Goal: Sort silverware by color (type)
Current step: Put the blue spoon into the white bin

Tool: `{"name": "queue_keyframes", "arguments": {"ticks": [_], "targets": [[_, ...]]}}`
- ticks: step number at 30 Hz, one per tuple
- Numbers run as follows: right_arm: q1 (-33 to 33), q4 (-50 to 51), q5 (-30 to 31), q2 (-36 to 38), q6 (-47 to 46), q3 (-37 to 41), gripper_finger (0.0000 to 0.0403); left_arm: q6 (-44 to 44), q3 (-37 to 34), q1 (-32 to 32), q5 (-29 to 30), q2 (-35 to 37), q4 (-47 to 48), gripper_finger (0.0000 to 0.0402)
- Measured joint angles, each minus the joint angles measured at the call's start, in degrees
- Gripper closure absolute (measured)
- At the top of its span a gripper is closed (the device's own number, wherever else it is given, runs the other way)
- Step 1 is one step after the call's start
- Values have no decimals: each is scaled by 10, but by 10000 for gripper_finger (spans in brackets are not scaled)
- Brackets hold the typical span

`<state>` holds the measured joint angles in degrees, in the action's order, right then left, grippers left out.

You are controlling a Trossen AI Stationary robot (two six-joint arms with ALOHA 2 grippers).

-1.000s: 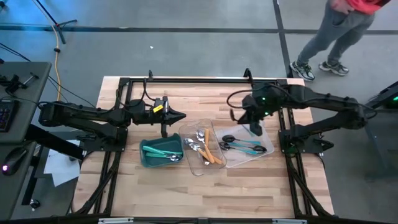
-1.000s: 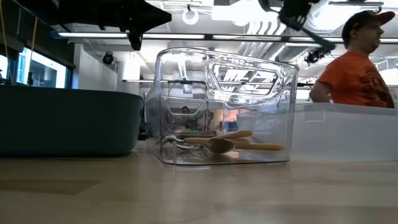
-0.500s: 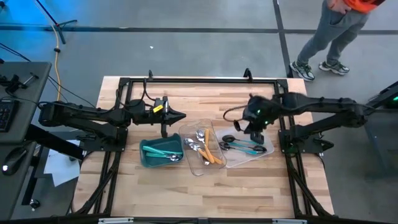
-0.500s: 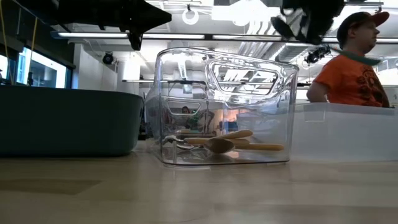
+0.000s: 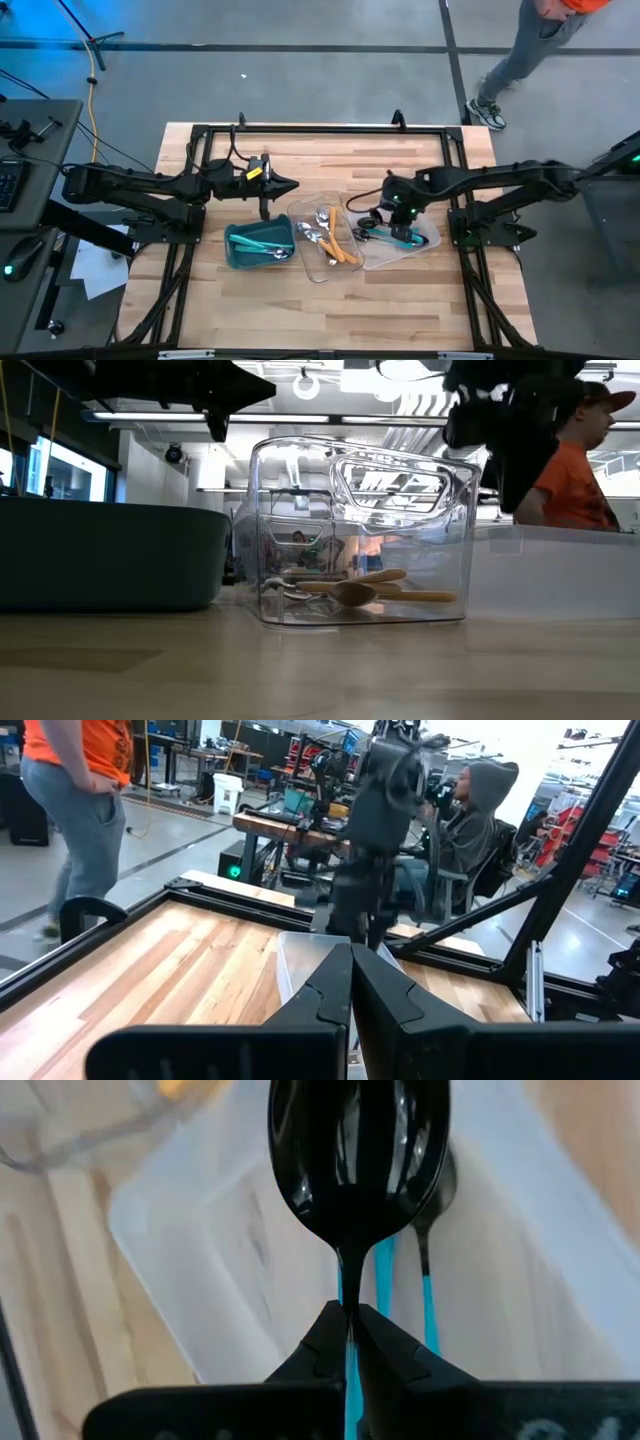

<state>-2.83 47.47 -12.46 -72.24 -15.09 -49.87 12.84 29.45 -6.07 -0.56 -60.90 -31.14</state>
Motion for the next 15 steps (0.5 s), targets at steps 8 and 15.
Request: {"name": "queue_keyframes", "arguments": {"ticks": [8,15], "targets": [[3,0,0,-84,36,0,403,0,0,-6,2,0,0,401],[1,-20,5,-139,51,0,403,0,0,-15,2,0,0,401]]}}
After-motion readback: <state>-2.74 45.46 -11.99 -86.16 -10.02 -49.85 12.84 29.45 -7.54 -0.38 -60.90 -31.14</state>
